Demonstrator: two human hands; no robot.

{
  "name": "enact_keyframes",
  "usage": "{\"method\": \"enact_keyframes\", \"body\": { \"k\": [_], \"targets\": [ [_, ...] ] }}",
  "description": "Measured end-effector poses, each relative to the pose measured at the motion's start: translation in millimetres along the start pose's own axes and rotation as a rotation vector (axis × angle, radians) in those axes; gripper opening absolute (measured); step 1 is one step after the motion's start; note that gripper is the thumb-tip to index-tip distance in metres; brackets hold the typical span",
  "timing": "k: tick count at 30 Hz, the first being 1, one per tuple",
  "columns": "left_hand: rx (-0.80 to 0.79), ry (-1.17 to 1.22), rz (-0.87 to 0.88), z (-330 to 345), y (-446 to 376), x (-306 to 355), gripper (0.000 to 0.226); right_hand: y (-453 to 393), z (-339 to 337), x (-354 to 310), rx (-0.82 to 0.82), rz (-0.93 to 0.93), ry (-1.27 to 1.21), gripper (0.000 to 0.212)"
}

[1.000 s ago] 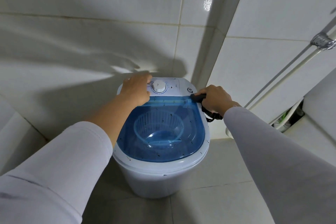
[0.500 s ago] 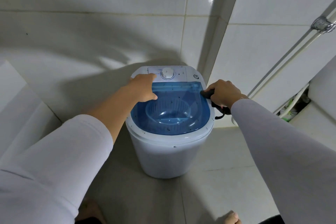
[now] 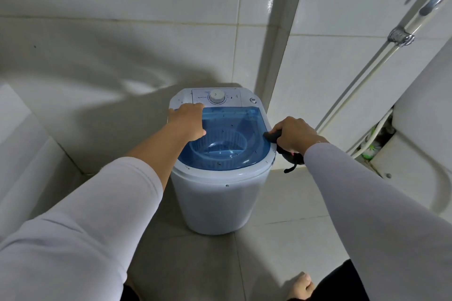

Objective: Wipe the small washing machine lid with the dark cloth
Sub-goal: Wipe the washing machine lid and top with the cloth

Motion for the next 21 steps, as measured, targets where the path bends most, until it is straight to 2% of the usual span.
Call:
{"method": "enact_keyframes", "body": {
  "k": [6,9,10,12,14,17,21],
  "targets": [
    [-0.005,-0.046,-0.009,-1,2,2,0.07,18,0,4,-0.028,-0.005,-0.006,0.029],
    [0.007,-0.054,-0.002,-1,2,4,0.071,23,-3,6,-0.099,-0.024,-0.004,0.02],
    [0.018,-0.054,0.002,-1,2,4,0.071,23,-6,8,-0.114,-0.029,0.0,0.025],
    [0.042,-0.058,0.011,-2,3,4,0.07,19,-15,12,-0.068,-0.03,-0.003,0.04],
    [0.064,-0.058,0.02,-4,4,4,0.071,15,-27,14,0.041,-0.017,-0.019,0.044],
    [0.078,-0.042,0.031,-7,6,5,0.072,14,-31,14,0.12,0.0,-0.026,0.04],
    [0.037,-0.005,0.028,-5,12,5,0.076,22,-9,3,0.066,-0.053,0.013,0.026]
  ]
}}
Point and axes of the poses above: each hand's wrist, its own y-axis away from the middle knuckle, its own z-axis out of the palm, x = y × z, the point moved 6 cm from there along -y, towards the middle knuckle, and after that the axes turned 10 degrees about x, right-handed, at the moved point
